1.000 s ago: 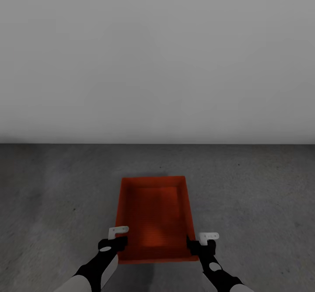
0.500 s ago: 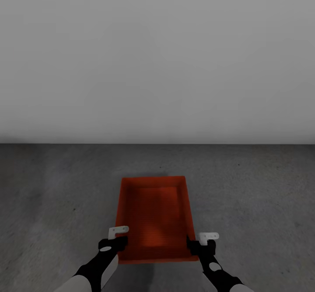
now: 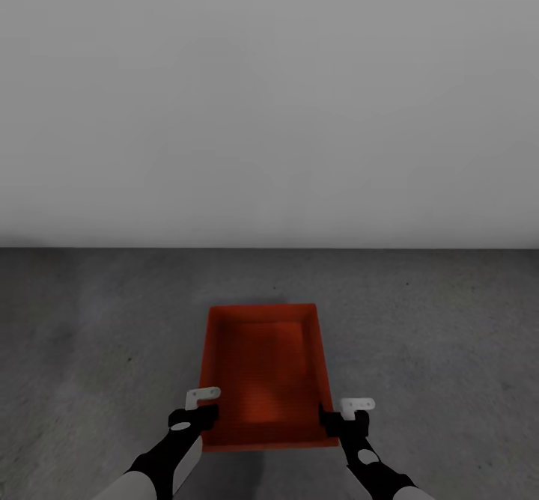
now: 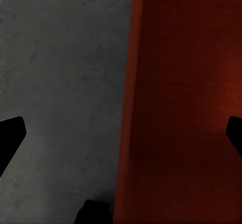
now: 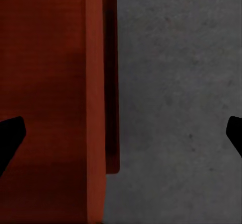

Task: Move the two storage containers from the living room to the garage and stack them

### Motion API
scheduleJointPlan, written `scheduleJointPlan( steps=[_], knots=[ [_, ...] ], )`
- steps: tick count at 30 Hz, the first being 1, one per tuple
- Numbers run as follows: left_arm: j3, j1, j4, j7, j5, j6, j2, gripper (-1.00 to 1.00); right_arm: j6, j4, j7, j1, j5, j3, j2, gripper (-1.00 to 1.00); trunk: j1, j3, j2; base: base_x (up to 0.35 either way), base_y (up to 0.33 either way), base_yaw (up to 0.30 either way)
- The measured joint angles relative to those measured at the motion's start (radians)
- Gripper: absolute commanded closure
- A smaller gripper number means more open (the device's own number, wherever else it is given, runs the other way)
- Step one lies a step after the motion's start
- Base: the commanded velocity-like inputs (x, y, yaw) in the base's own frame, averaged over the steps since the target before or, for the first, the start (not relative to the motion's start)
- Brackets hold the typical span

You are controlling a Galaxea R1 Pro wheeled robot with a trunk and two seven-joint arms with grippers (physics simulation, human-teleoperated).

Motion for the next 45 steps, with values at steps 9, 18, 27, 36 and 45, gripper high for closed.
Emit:
scheduleJointPlan(
  steps=[9, 18, 27, 36, 45],
  knots=[
    [0.0, 0.0, 0.0, 0.0, 0.0, 0.0, 0.0, -1.0, 0.0, 0.0, -0.001, 0.0, 0.0, 0.0, 0.0, -1.0, -0.035, 0.028, 0.063, 0.0, 0.0, 0.0],
    [-0.002, 0.0, 0.0, 0.0, 0.0, -0.001, 0.002, -1.0, 0.0, 0.0, -0.001, 0.0, 0.0, 0.0, 0.0, -1.0, -0.069, 0.056, 0.126, 0.0, 0.0, 0.0],
    [-0.002, 0.0, 0.0, -0.001, 0.0, -0.001, 0.002, -1.0, 0.0, 0.0, 0.0, 0.0, 0.0, 0.0, 0.0, -1.0, -0.104, 0.085, 0.189, 0.0, 0.0, 0.0],
    [-0.003, 0.0, 0.0, -0.002, 0.0, -0.001, 0.002, -1.0, 0.0, 0.0, 0.0, 0.0, 0.0, 0.0, 0.0, -1.0, -0.138, 0.113, 0.252, 0.0, 0.0, 0.0],
    [-0.003, 0.0, 0.0, -0.002, 0.001, -0.001, 0.003, -1.0, 0.0, 0.0, 0.0, 0.0, 0.0, 0.0, 0.0, -1.0, -0.173, 0.141, 0.315, 0.0, 0.0, 0.0]
  ],
)
